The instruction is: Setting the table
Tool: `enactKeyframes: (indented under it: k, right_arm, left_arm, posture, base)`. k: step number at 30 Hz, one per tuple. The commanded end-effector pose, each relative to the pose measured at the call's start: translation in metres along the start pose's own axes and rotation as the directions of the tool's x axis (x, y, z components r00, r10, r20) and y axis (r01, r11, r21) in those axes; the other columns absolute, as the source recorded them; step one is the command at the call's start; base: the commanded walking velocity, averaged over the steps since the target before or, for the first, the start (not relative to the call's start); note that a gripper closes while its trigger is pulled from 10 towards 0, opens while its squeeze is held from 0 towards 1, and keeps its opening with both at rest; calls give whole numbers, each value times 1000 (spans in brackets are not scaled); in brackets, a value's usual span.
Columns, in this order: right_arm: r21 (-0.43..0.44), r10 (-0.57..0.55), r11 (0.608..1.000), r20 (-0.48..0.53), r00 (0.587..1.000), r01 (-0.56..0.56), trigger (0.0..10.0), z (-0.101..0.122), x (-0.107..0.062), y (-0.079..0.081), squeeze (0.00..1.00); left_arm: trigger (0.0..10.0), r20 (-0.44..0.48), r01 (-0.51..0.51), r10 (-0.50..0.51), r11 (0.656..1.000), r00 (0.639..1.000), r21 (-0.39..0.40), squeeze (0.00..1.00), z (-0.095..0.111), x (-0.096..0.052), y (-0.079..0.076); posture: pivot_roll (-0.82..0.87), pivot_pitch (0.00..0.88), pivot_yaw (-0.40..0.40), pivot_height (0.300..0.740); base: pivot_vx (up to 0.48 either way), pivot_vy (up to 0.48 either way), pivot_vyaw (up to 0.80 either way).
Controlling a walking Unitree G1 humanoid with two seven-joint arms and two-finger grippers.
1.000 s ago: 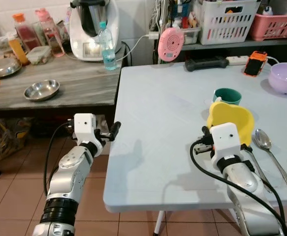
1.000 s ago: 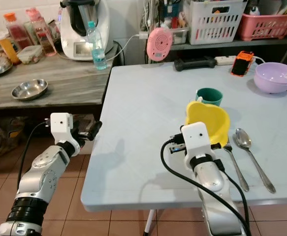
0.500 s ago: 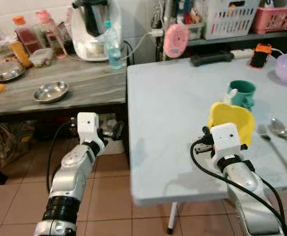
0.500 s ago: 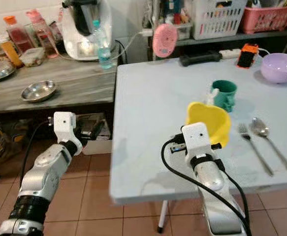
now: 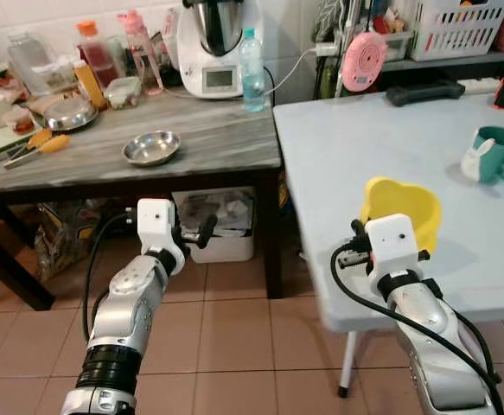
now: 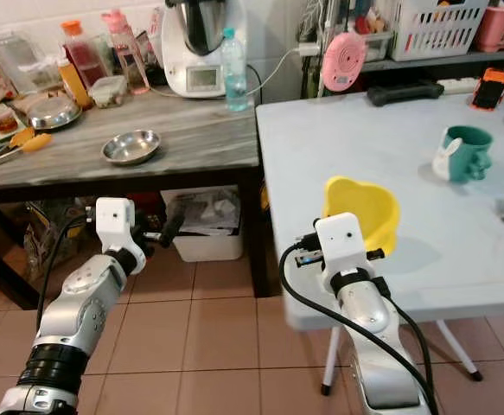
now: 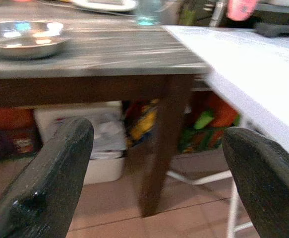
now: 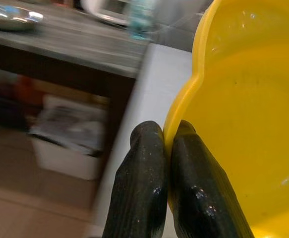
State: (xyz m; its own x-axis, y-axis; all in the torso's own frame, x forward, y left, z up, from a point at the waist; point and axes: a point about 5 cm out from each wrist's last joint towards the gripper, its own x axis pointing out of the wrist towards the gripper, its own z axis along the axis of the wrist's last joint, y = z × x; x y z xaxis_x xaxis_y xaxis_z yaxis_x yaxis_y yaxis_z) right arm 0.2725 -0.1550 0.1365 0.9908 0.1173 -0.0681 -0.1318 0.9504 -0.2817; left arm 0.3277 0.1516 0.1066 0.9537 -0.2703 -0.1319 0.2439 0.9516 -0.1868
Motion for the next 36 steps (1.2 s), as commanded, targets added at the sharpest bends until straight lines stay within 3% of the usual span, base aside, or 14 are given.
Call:
enactKeyframes:
  k: [1,23,30,36]
  right_arm:
    - [2,15,1000,51,999,-16,10000,11,3,5,0]
    - [-5,13,1000,50,999,-13,10000,9,3,4,0]
    - [-12,17,1000,52,999,-16,10000,9,4,4,0]
    - [-19,16,1000,51,999,-15,10000,8,3,4,0]
  left_arm:
    - [10000,14,-38,37,999,999,18,0,4,-2,10]
    - [10000,16,-46,46,999,999,18,0,1,0,8]
    - [10000,78,-21,20,1000,997,7,0,8,-1,3]
    - [10000,74,13,-13,1000,997,6,0,6,-1,-4]
  posture:
    - [-103,0,108,740]
    - [-105,0,104,740]
    - [-106,0,106,740]
    - [-110,0,111,740]
  base:
    - [0,480,0]
    - [0,480,0]
    - [0,0,0]
    - [0,0,0]
